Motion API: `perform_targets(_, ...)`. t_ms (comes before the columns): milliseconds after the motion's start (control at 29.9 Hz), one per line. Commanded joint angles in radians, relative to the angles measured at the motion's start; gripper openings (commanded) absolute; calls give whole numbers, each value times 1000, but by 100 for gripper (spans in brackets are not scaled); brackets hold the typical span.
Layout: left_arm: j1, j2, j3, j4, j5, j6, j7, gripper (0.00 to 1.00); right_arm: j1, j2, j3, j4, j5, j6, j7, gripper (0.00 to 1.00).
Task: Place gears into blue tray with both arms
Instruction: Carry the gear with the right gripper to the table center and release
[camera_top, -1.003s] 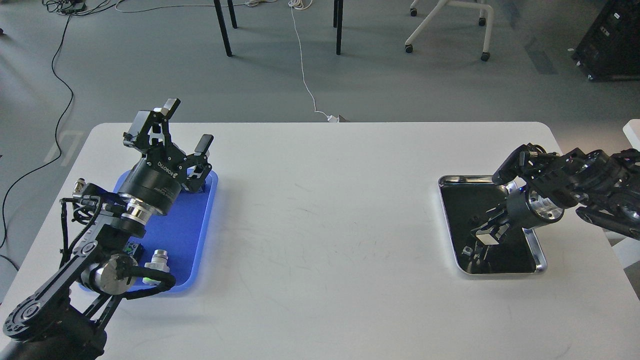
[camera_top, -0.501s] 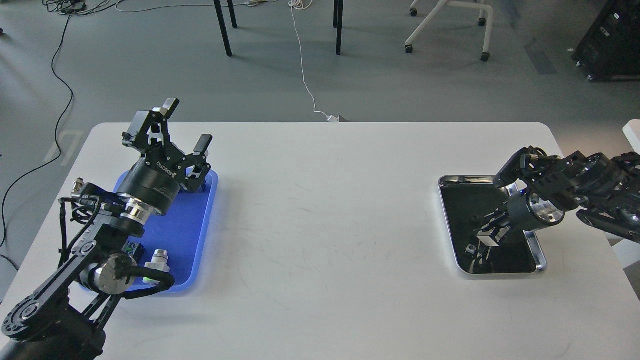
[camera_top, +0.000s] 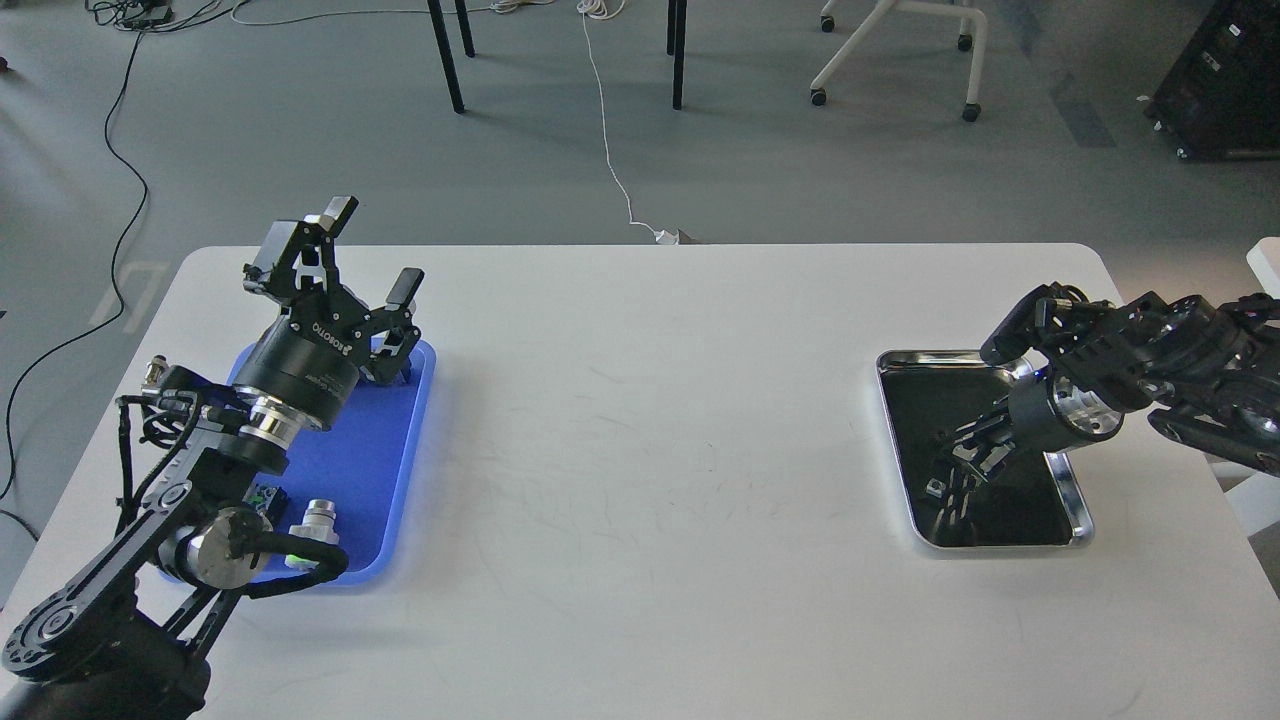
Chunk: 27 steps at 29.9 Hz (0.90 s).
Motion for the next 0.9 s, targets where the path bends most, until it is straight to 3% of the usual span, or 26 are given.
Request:
perform_targets(0,0,6,-3,-2,0,0,0,98,79,-27,1,88,44,6,0,22)
perform_targets(234,0,17,-4,-3,0,-2,0,98,227,0,3,194,173,14,0,22)
perform_targets(435,2,17,-4,-3,0,-2,-2,98,247,202,-5,175,277,14,0,22)
perform_targets(702,14,14,-6,-17,1,0,0,98,184,512,-47,10,352,-6,0,22)
perform_targets(869,15,14,-7,-18,2,0,-2,98,117,543,-54,-42,366,-83,0,22)
